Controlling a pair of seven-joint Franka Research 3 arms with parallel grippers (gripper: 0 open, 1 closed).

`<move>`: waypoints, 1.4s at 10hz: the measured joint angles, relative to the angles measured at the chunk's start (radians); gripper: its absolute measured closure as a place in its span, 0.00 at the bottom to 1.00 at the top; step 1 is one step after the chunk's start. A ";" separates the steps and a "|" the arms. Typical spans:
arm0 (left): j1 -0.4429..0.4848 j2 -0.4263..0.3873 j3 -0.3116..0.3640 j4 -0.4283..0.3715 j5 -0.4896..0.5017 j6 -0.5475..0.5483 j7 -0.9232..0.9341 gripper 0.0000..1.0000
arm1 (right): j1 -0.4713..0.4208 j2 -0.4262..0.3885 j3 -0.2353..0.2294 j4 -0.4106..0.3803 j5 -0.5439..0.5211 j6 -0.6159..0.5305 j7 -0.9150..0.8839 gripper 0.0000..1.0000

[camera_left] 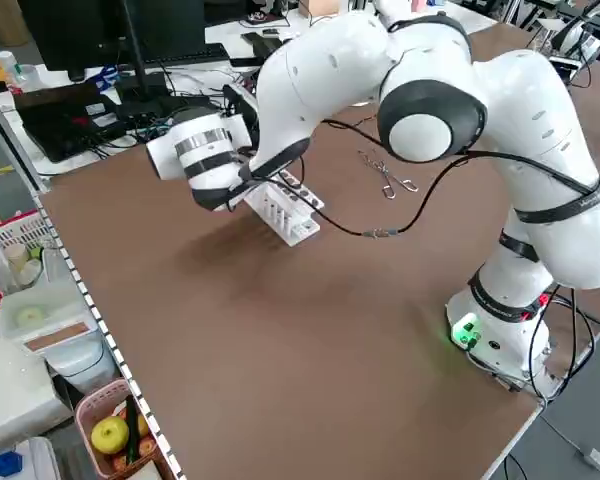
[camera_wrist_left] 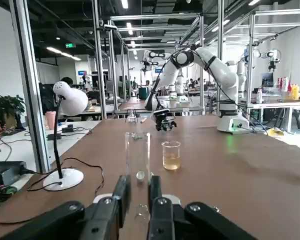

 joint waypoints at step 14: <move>-0.150 -0.264 -0.427 -0.320 -0.022 0.720 -0.321 0.79 | 0.430 -0.015 0.003 -0.100 0.576 0.117 0.034 0.61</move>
